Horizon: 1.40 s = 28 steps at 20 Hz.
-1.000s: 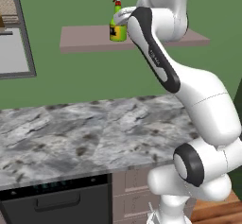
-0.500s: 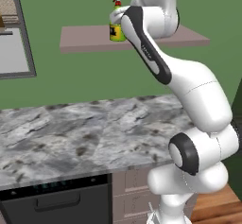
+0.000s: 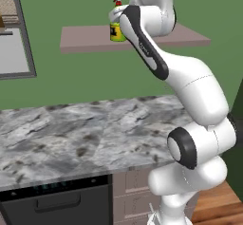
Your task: Open the cabinet. Pick the spray and place it next to the sink. Then close the cabinet.
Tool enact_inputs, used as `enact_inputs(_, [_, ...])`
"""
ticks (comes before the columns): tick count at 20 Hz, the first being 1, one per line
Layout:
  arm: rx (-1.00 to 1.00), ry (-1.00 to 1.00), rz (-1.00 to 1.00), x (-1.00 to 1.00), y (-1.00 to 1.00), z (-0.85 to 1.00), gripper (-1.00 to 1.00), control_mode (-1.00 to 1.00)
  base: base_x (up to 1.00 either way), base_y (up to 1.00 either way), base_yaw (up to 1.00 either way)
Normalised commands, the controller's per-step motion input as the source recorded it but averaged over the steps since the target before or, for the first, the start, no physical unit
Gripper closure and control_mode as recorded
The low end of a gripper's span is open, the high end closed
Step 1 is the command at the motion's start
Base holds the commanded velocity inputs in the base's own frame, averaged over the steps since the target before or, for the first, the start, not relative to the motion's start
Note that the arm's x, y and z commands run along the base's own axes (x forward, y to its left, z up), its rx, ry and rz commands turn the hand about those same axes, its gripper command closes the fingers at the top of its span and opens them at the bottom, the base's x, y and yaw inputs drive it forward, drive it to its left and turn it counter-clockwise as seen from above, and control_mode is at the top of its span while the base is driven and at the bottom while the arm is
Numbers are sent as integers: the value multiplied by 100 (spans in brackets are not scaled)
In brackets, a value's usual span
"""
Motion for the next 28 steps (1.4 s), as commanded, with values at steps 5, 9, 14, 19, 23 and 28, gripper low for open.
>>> enact_inputs(5, [0,0,0,16,1,0,-100,-100,0,0,0])
enact_inputs(9, [0,0,0,19,5,0,-100,-100,0,0,0])
enact_inputs(14, [0,0,0,23,10,0,-100,-100,0,0,0])
enact_inputs(19, [-2,0,0,27,13,0,-100,-100,0,0,0])
enact_inputs(23, [-1,0,-1,23,1,0,-100,-100,0,0,0])
enact_inputs(28, [0,0,-2,17,0,0,-100,-100,0,0,0])
